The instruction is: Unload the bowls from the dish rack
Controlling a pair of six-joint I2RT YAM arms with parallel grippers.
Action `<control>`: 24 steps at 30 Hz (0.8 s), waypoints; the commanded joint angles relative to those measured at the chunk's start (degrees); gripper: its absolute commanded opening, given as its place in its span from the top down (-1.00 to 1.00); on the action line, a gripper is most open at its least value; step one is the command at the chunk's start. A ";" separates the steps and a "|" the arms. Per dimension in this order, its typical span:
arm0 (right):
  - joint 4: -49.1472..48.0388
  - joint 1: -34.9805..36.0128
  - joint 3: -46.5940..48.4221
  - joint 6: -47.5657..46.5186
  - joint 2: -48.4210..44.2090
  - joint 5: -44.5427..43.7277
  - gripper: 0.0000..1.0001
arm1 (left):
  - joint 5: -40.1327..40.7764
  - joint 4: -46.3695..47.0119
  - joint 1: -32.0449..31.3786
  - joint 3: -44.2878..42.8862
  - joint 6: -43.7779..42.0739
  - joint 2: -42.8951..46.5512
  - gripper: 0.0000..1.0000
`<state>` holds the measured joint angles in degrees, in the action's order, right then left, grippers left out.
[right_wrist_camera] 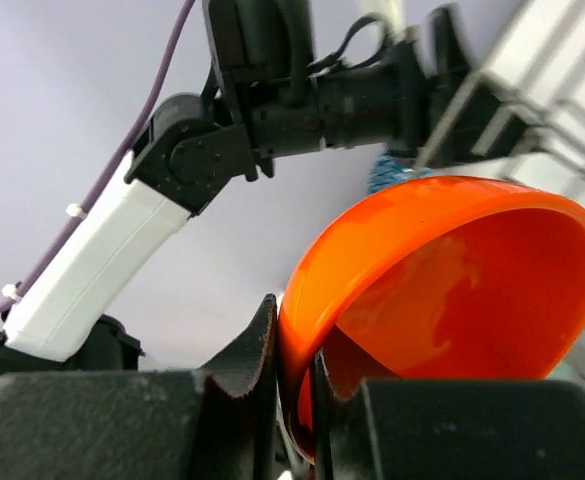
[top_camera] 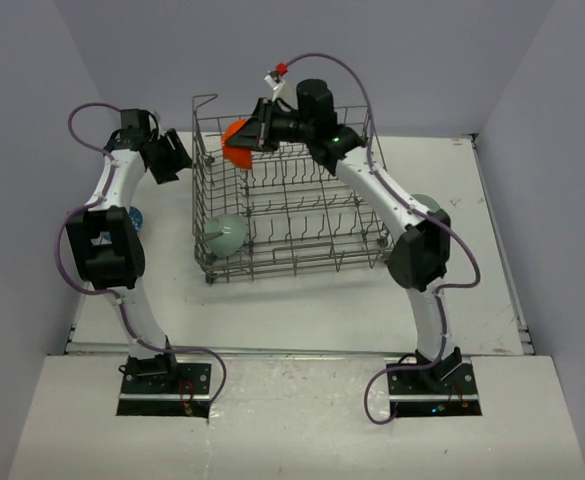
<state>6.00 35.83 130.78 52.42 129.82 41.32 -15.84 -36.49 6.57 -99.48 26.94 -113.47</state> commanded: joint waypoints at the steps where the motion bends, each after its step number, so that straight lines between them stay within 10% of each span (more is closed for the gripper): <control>1: 16.02 -5.33 -3.51 -12.06 -14.14 -6.65 1.00 | 2.38 1.25 -0.06 -0.54 -0.92 1.41 -0.28; 11: 56.37 -13.32 -9.92 -27.28 -31.27 -58.92 1.00 | 18.03 -1.92 0.02 -1.67 0.66 5.98 -0.29; 24: 55.44 -34.76 -42.08 -21.22 -40.17 -56.70 1.00 | 20.05 -3.59 -1.03 -2.39 0.13 13.88 -0.24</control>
<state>63.02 3.25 91.18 29.95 92.51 -15.46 2.90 -39.92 6.00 -99.63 27.03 -104.66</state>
